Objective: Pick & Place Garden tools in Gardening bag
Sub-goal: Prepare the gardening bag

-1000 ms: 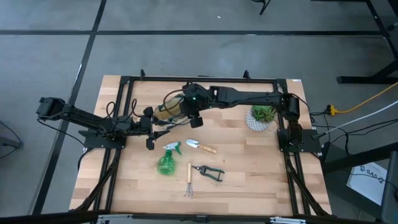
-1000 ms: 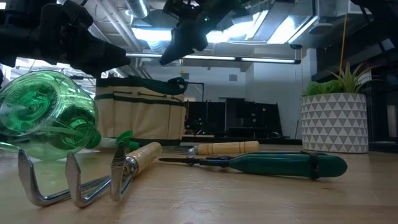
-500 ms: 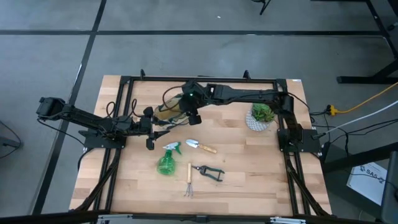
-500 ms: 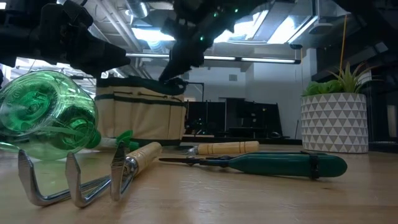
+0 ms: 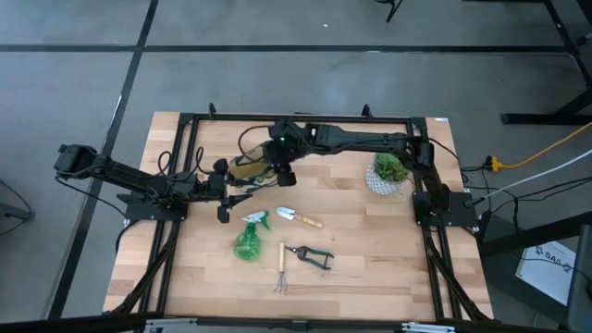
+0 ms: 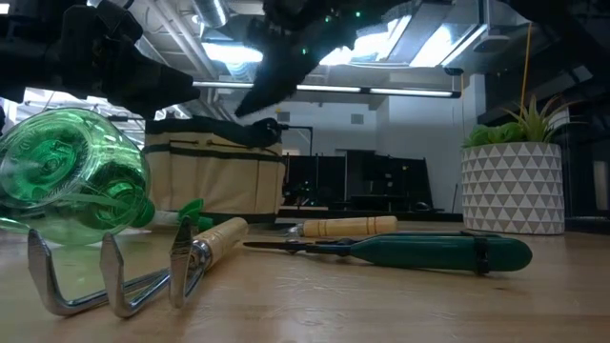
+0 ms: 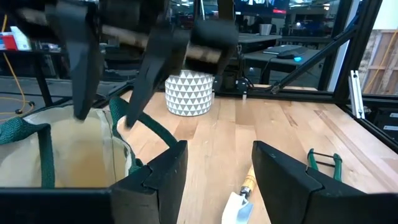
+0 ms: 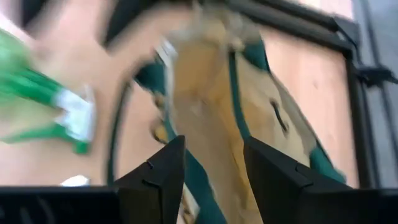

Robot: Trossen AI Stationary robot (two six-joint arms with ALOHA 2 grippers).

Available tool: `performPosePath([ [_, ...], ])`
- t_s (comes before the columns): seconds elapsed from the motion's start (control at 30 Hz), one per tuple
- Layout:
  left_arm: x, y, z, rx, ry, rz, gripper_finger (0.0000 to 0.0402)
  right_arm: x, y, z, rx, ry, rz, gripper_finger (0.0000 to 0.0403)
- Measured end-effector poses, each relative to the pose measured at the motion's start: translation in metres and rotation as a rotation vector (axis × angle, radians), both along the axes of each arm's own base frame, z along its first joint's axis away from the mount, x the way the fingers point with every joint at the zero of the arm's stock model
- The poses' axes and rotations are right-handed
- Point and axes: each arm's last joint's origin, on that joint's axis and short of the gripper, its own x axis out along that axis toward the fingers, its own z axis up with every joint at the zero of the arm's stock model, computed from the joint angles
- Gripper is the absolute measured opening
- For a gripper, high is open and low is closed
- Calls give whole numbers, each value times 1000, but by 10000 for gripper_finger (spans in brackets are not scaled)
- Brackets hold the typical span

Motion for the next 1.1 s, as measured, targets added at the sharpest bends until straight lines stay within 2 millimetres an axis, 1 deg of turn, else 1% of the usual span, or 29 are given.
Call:
performPosePath([
  [0.1,0,0,0,0,-1,0,178,1,2,8,48,-27,54,167],
  [0.23,0,0,0,0,0,0,176,1,4,9,52,-30,71,167],
  [0.33,0,0,0,0,-1,0,177,0,4,1,58,-1,71,167],
  [0.53,0,0,0,0,0,0,176,4,1,-20,57,62,53,167],
  [0.63,0,0,0,0,0,0,176,4,1,-24,55,78,46,167],
  [0.8,0,0,0,0,0,0,177,3,1,-24,78,85,23,163],
  [0.87,0,0,0,0,0,0,176,2,0,-23,112,100,-11,151],
  [0.93,0,0,0,0,0,0,176,0,0,-24,138,122,-39,131],
  [1.1,0,0,0,0,0,0,177,-4,-5,-26,156,164,-68,56],
])
